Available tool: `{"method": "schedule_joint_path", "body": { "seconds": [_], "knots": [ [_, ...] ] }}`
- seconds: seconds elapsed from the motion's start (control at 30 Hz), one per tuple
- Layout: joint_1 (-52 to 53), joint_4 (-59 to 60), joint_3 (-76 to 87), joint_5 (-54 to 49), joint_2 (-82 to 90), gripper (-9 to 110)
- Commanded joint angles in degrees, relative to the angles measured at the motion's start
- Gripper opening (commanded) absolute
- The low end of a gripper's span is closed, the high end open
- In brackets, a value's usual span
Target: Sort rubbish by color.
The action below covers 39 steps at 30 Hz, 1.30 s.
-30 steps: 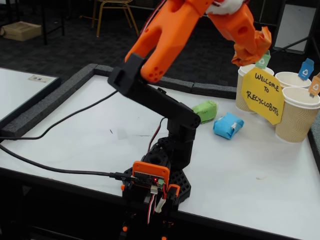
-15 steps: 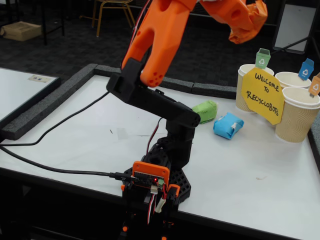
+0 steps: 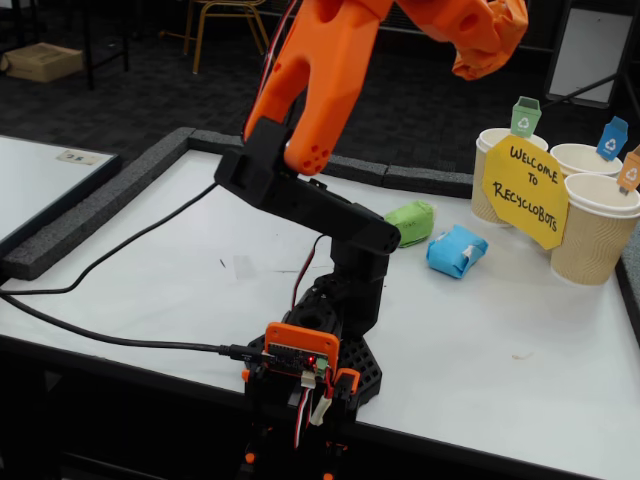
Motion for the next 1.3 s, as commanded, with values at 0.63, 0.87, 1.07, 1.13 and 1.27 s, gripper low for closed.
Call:
{"method": "schedule_joint_path", "body": {
  "seconds": [0.63,0.87,1.07,1.13,1.27],
  "knots": [
    [10.6,-25.6,-10.8,-12.7,-43.2,0],
    [12.1,-33.0,-16.1,-17.6,-49.3,0],
    [12.7,-38.5,-19.2,-19.0,-52.7,0],
    [12.9,-39.3,-19.3,-19.0,-53.3,0],
    [13.6,-41.8,-19.3,-19.0,-55.0,0]
  ]
}}
